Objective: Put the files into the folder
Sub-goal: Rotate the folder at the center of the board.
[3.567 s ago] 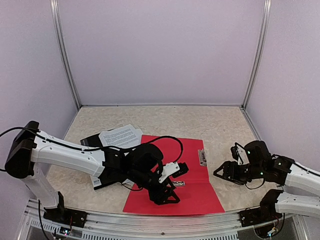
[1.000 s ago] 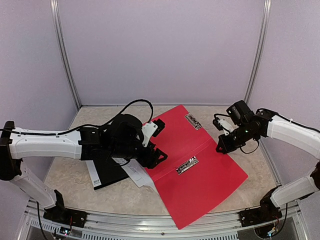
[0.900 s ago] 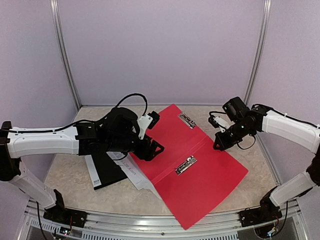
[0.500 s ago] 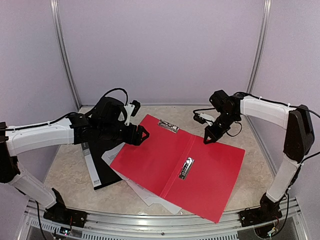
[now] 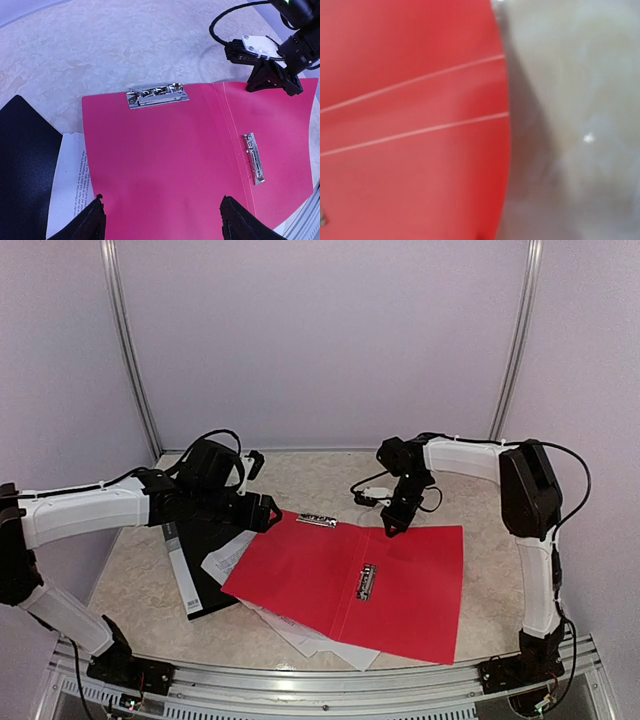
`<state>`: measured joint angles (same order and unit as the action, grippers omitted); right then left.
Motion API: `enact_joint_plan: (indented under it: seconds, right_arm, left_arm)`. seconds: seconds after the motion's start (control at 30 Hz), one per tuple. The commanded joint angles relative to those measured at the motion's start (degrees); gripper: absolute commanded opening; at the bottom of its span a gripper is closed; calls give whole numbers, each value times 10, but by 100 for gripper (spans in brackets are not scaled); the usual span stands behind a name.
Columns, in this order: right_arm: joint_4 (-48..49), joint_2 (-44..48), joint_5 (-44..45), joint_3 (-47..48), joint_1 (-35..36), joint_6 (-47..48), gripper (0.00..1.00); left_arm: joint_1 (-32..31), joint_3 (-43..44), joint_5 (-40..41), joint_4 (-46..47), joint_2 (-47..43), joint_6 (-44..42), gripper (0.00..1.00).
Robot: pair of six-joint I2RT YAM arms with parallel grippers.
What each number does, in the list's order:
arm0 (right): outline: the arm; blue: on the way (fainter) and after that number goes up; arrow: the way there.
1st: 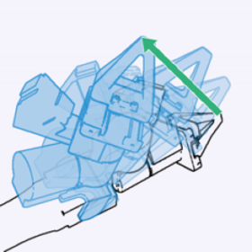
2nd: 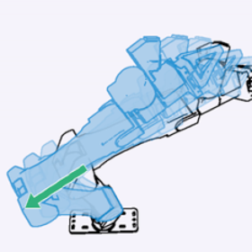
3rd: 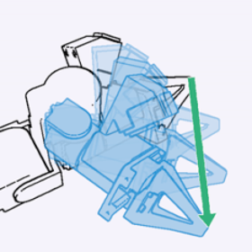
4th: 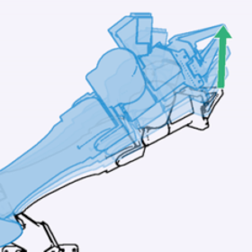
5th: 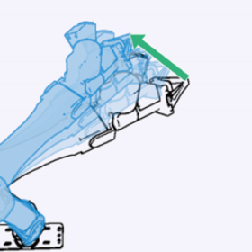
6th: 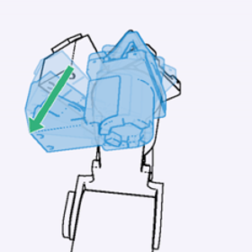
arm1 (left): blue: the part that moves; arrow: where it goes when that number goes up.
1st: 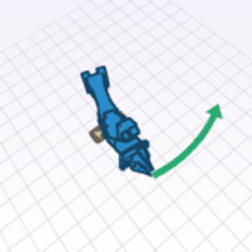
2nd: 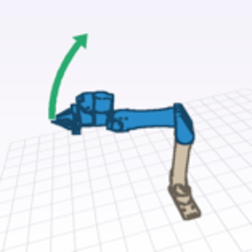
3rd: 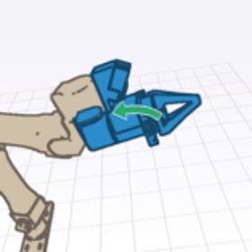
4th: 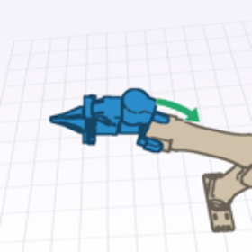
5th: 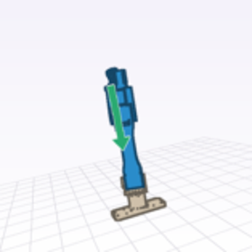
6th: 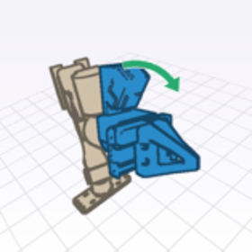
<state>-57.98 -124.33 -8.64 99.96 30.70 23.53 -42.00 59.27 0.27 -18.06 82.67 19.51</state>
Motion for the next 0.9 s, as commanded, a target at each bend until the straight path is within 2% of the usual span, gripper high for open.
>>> enact_joint_plan:
  seconds: [0.0,0.23,0.43,0.53,0.67,0.7,0.77,0.87]
  right_arm:
    - [-21,-43,74,54,31,60,2]
    - [-14,-86,126,123,59,102,3]
    - [29,-84,138,127,63,103,6]
    - [69,-60,133,105,62,81,20]
    - [157,1,125,51,63,40,52]
    - [179,16,123,38,62,30,57]
    - [214,46,117,21,62,7,67]
    - [242,81,103,4,62,-32,71]
  left_arm:
    - [5,-6,-41,14,15,-4,76]
    - [15,1,-55,27,69,-3,75]
    - [21,13,-76,50,114,16,74]
    - [20,9,-92,62,130,7,73]
    - [19,-29,-109,88,135,10,70]
    - [19,-43,-112,100,132,14,69]
    - [13,-67,-113,121,122,15,68]
    - [-4,-85,-93,133,106,9,68]
